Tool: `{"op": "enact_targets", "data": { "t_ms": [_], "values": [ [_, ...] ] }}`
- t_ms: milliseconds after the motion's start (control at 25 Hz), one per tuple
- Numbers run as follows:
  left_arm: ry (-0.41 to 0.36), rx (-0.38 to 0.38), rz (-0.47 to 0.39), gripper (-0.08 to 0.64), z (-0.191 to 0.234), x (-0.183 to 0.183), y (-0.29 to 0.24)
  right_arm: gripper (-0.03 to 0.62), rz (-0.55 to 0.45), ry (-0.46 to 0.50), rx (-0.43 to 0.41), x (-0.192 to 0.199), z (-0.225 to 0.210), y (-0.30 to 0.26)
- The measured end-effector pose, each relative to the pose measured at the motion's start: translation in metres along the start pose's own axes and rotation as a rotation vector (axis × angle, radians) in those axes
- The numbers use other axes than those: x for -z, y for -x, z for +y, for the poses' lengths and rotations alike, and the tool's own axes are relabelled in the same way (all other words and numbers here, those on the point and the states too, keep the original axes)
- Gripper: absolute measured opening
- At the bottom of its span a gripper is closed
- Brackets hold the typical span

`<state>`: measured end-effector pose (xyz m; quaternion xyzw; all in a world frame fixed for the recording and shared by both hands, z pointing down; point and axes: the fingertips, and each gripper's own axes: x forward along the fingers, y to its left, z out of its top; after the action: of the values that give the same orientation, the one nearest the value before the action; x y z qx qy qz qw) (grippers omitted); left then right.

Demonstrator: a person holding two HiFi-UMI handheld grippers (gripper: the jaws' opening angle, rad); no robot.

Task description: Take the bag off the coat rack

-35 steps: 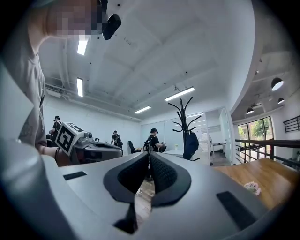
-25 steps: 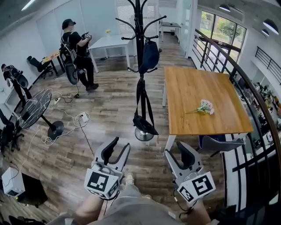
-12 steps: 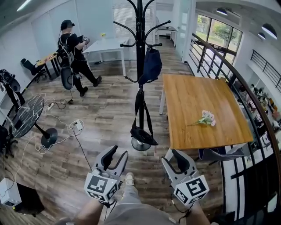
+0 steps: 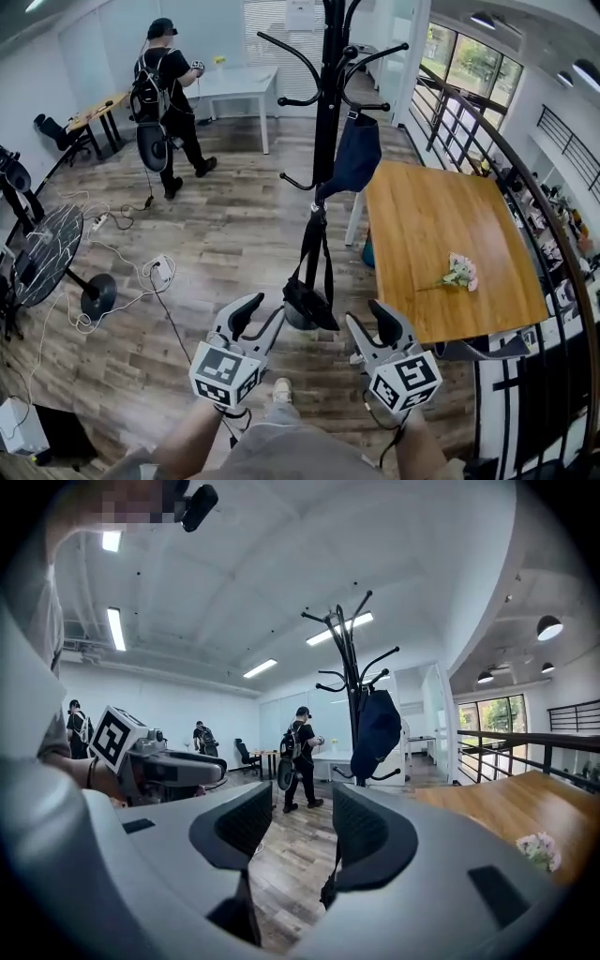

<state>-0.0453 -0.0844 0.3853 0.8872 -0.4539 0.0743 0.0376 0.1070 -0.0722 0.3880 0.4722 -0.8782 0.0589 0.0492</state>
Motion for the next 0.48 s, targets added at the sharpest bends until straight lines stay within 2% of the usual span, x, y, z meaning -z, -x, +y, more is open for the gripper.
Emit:
{"op": "enact_targets", "data": {
  "t_ms": [240,480],
  "values": [
    [0.031,0.096,0.09,0.17,0.051,0.021,-0.065,0.204,0.086,-0.036,0.075,0.018,-0.034,-0.081],
    [0.051,0.154,0.149,0.17,0.085,0.046,-0.133,0.207,0.174,-0.069,0.131,0.053,-0.065,-0.141]
  ]
}}
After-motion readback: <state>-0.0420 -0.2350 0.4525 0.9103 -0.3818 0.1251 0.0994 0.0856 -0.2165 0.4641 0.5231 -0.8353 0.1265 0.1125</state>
